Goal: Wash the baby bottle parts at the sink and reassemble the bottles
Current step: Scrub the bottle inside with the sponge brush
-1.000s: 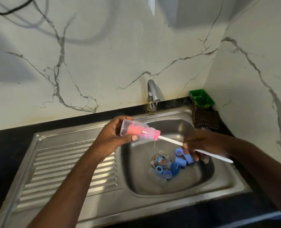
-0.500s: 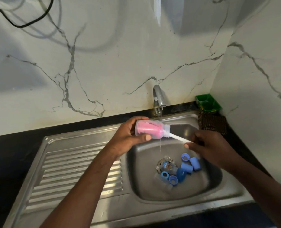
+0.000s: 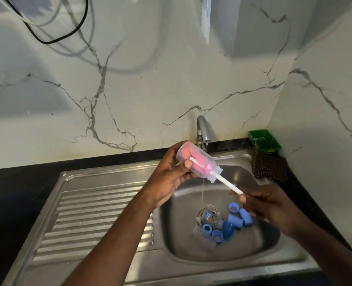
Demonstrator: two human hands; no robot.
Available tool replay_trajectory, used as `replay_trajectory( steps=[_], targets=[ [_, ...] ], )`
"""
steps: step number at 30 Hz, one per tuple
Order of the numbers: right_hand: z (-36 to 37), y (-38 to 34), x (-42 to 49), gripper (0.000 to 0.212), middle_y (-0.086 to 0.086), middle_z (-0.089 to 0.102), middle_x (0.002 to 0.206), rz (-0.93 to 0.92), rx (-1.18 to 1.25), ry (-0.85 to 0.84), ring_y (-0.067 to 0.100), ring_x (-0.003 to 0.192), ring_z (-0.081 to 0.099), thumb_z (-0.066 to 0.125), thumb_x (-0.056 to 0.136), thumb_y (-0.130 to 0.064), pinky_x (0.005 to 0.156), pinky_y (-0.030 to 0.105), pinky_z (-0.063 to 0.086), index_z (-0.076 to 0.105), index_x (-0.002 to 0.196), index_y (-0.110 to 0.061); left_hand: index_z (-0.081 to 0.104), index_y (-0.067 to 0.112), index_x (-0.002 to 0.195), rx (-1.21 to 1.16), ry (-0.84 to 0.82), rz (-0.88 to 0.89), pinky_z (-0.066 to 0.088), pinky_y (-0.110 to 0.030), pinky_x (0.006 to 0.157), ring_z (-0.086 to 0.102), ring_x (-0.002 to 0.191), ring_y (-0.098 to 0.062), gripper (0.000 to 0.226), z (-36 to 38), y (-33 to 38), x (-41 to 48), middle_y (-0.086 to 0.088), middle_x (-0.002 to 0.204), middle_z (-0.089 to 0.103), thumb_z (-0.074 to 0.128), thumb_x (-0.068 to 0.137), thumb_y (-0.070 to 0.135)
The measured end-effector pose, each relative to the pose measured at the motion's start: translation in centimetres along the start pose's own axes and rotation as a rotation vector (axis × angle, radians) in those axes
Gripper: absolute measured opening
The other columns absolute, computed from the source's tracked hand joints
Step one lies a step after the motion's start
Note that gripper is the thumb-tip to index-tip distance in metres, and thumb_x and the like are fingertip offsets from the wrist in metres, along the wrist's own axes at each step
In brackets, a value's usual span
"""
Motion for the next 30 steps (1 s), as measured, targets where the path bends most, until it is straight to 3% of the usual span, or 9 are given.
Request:
replay_trajectory(
  steps=[5, 7, 12, 14, 16, 22, 26, 28, 30],
  targets=[
    [-1.1, -2.7, -0.6, 0.027, -0.002, 0.067, 0.072, -0.743, -1.212, 0.309, 0.025, 0.050, 0.058, 0.063, 0.092, -0.018, 0.045, 0.033, 0.047, 0.074, 0.117, -0.020, 0.062, 0.014, 0.115, -0.041, 0.110, -0.031, 0.059, -0.034, 0.082, 0.070, 0.105, -0.021, 0.043, 1.1, 0.9, 0.7, -0.007, 0.111, 0.072, 0.067, 0.080, 0.038],
    [-0.9, -3.1, -0.4, 0.034, -0.001, 0.068, 0.076, -0.808, -1.311, 0.378, 0.029, 0.049, 0.057, 0.064, 0.088, -0.011, 0.044, 0.033, 0.047, 0.072, 0.120, -0.019, 0.062, 0.013, 0.115, -0.047, 0.117, -0.028, 0.059, -0.034, 0.081, 0.071, 0.103, -0.022, 0.037, 1.0, 0.8, 0.7, -0.009, 0.110, 0.071, 0.064, 0.083, 0.032],
    [0.0, 0.0, 0.8, 0.027, -0.002, 0.070, 0.078, -0.202, -0.770, 0.039, 0.015, 0.057, 0.063, 0.055, 0.092, -0.047, 0.050, 0.032, 0.051, 0.053, 0.118, -0.040, 0.062, 0.010, 0.122, -0.139, 0.073, 0.040, 0.058, -0.040, 0.086, 0.065, 0.116, -0.031, 0.057, 0.6, 1.3, 0.9, -0.016, 0.122, 0.066, 0.082, 0.074, 0.032],
    [0.6, 1.7, 0.4, 0.020, 0.010, 0.070, 0.073, 0.167, -0.234, -0.235, 0.020, 0.045, 0.057, 0.058, 0.098, -0.041, 0.042, 0.028, 0.045, 0.061, 0.117, -0.035, 0.061, 0.005, 0.123, -0.201, 0.063, 0.070, 0.058, -0.040, 0.086, 0.065, 0.116, -0.032, 0.068, 0.5, 1.9, 1.1, -0.018, 0.120, 0.067, 0.089, 0.067, 0.032],
    [0.4, 2.6, -0.6, 0.046, 0.023, 0.061, 0.063, 0.399, 0.112, -0.347, 0.021, 0.037, 0.050, 0.047, 0.097, -0.052, 0.037, 0.022, 0.037, 0.066, 0.118, -0.016, 0.061, 0.001, 0.121, -0.248, 0.067, 0.080, 0.058, -0.040, 0.088, 0.065, 0.117, -0.034, 0.070, 0.1, 2.3, 1.2, -0.020, 0.120, 0.068, 0.091, 0.065, 0.029],
    [-1.1, 2.9, -0.9, 0.069, 0.000, 0.026, 0.039, 0.428, 0.416, -0.290, 0.007, 0.031, 0.017, 0.084, 0.070, -0.049, 0.039, 0.015, 0.012, 0.068, 0.096, 0.012, 0.061, -0.003, 0.121, -0.284, 0.081, 0.013, 0.058, -0.040, 0.089, 0.063, 0.119, -0.036, 0.058, -0.7, 2.3, 1.0, -0.023, 0.123, 0.066, 0.083, 0.072, 0.019],
    [-2.1, 0.3, 0.0, 0.013, 0.000, 0.032, 0.044, 0.216, -0.049, -0.168, 0.011, 0.039, 0.026, 0.076, 0.086, -0.034, 0.044, 0.020, 0.020, 0.080, 0.079, -0.023, 0.063, 0.001, 0.118, -0.102, 0.166, -0.077, 0.057, -0.042, 0.094, 0.064, 0.118, -0.033, 0.039, -1.4, 1.9, 1.3, -0.021, 0.123, 0.067, 0.065, 0.084, 0.020],
    [-3.2, -1.3, 0.6, 0.027, -0.007, 0.043, 0.046, -0.107, -0.596, -0.045, 0.007, 0.044, 0.039, 0.068, 0.093, -0.030, 0.044, 0.024, 0.030, 0.074, 0.073, -0.048, 0.065, 0.001, 0.116, -0.020, 0.230, -0.121, 0.056, -0.045, 0.097, 0.063, 0.120, -0.034, 0.039, -2.0, 1.7, 1.4, -0.022, 0.127, 0.065, 0.066, 0.084, 0.025],
    [-3.1, -2.7, 0.8, 0.018, -0.005, 0.058, 0.051, -0.368, -1.080, 0.026, 0.011, 0.043, 0.055, 0.057, 0.093, -0.043, 0.044, 0.024, 0.039, 0.075, 0.092, -0.045, 0.065, 0.000, 0.114, -0.016, 0.287, -0.140, 0.058, -0.041, 0.091, 0.065, 0.117, -0.033, 0.039, -2.6, 1.2, 1.4, -0.022, 0.125, 0.067, 0.066, 0.086, 0.028]
  ],
)
Point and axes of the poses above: each hand's wrist, its own x-axis towards the middle knuckle, its own z-axis out of the palm, y = z × x, the point moved 4 cm from there along x, towards the middle knuckle
